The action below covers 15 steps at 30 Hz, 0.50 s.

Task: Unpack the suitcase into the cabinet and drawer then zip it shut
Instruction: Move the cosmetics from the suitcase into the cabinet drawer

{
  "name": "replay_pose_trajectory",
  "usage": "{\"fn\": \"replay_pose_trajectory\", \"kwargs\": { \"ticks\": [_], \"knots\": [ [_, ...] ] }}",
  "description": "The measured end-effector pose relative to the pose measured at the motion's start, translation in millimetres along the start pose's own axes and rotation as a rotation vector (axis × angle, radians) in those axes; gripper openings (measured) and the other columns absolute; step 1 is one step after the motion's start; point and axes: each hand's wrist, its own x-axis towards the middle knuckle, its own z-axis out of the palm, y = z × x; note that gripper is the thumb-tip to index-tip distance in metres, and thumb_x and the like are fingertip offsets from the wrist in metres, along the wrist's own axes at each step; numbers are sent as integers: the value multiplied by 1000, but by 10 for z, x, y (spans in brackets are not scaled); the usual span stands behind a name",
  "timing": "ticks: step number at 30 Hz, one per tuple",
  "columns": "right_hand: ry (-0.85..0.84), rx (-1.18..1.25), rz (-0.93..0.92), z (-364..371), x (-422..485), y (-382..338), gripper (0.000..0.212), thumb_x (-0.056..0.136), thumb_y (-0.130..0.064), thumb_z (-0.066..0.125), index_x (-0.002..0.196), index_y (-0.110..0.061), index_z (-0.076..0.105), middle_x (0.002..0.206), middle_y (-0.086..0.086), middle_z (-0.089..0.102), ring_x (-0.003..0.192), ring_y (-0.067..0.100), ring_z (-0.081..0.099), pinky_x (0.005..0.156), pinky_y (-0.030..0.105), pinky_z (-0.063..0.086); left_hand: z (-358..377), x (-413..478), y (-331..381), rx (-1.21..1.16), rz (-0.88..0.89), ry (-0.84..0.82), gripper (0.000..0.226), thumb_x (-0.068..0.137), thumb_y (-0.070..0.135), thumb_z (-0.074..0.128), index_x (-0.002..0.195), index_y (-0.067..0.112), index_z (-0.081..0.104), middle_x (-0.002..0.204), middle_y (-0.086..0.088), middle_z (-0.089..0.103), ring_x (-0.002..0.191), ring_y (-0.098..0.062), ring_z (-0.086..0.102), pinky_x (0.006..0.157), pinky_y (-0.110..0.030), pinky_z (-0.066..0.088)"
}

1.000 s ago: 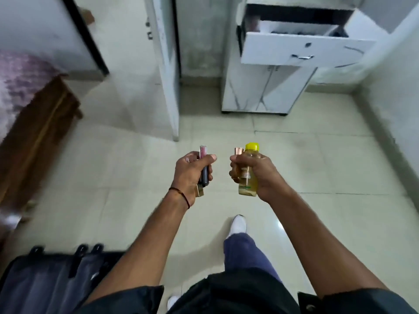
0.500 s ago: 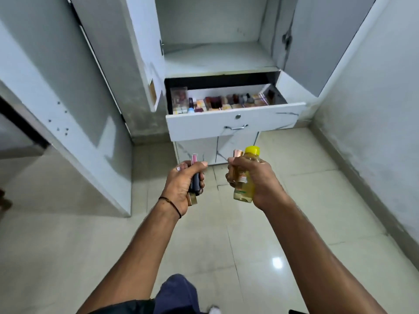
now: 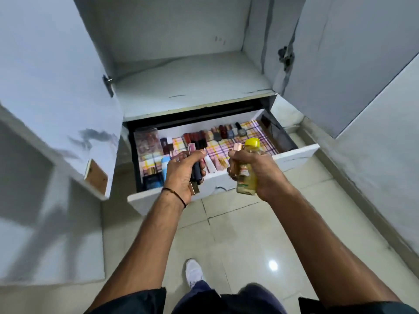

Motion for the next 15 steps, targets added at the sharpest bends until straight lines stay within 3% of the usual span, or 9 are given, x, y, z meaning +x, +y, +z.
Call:
{"fn": "replay_pose_trajectory", "kwargs": {
  "ticks": [5,9,12,15],
  "knots": [
    [88,12,40,-138,719,-225,31,74,-12,84,101,-7,69,87,14,69,71,27,65,65,38,55,246,716,23,68,-134,-20,13,86,19,72,94,9,70,56,0,59,48,-14,52,51,-28,41],
    [77,26,176,-292,1295,-310,26,78,-9,79,101,-6,67,85,13,67,69,26,64,72,42,57,392,1256,-134,66,-214,-12,12,87,21,71,93,11,66,61,-2,60,48,-13,56,48,-24,39],
    [47,63,280,-426,1714,-374,12,83,-5,71,93,-6,64,77,14,62,62,25,60,62,34,55,504,1605,-210,39,-243,-30,11,89,20,68,86,10,65,68,-6,60,52,-17,60,43,-21,43],
    [97,-6,324,-592,2142,-412,6,84,-2,65,81,-5,61,65,14,58,54,26,58,62,35,54,664,1856,-249,13,-275,2,15,93,21,65,82,10,64,65,-5,61,50,-16,61,42,-21,45]
  ]
}}
